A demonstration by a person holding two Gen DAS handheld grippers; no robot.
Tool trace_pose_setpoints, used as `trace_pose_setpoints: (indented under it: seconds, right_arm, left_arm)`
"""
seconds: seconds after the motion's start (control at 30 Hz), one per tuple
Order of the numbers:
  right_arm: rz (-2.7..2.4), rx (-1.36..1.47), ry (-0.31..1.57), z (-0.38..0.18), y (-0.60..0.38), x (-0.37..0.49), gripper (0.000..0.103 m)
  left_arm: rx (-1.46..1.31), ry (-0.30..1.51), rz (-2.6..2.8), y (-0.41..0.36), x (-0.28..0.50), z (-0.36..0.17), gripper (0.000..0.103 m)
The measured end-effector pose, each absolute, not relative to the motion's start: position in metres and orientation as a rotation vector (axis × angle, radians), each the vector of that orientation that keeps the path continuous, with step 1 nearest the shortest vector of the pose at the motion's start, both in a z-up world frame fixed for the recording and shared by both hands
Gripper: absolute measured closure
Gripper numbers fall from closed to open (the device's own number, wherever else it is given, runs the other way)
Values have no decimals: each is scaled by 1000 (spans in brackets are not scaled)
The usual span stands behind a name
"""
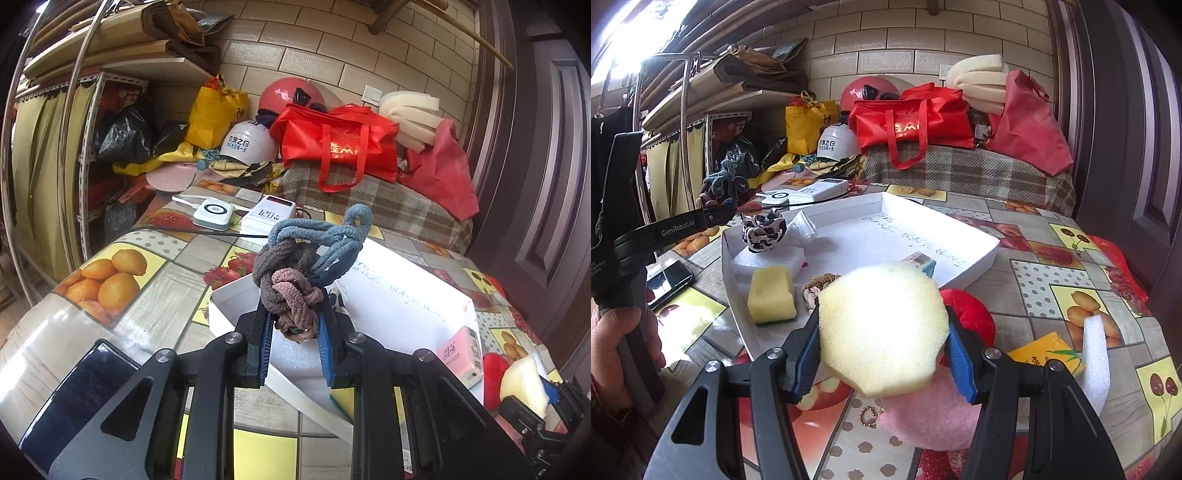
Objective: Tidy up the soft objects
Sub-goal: 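Carry the knotted rope over the box with the left tool while the right tool carries the foam disc, then open the left tool to drop the knotted rope in the box while the right tool drops the foam disc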
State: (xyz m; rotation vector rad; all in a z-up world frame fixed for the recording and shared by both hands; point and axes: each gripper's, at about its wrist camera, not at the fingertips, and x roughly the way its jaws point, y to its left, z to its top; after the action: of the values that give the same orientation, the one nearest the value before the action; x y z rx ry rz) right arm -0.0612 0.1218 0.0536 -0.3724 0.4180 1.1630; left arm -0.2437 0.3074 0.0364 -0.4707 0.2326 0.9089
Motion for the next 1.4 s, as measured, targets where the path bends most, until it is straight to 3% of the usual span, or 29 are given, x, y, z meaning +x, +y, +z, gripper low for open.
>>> trace_pose_setpoints:
  seconds: [0.73,1.0,1.4]
  right_arm:
    - [1115,-267,494,54,127,-37,43]
    - [1148,-337,398,57,138,-61,43]
    - [1154,-348,456,52,162,-59,43]
  left_arm:
    - [-502,230,906,311,-245,35,82]
    - [-366,274,904,295,-228,41,82]
    - [-254,331,863,283,-200,42,82]
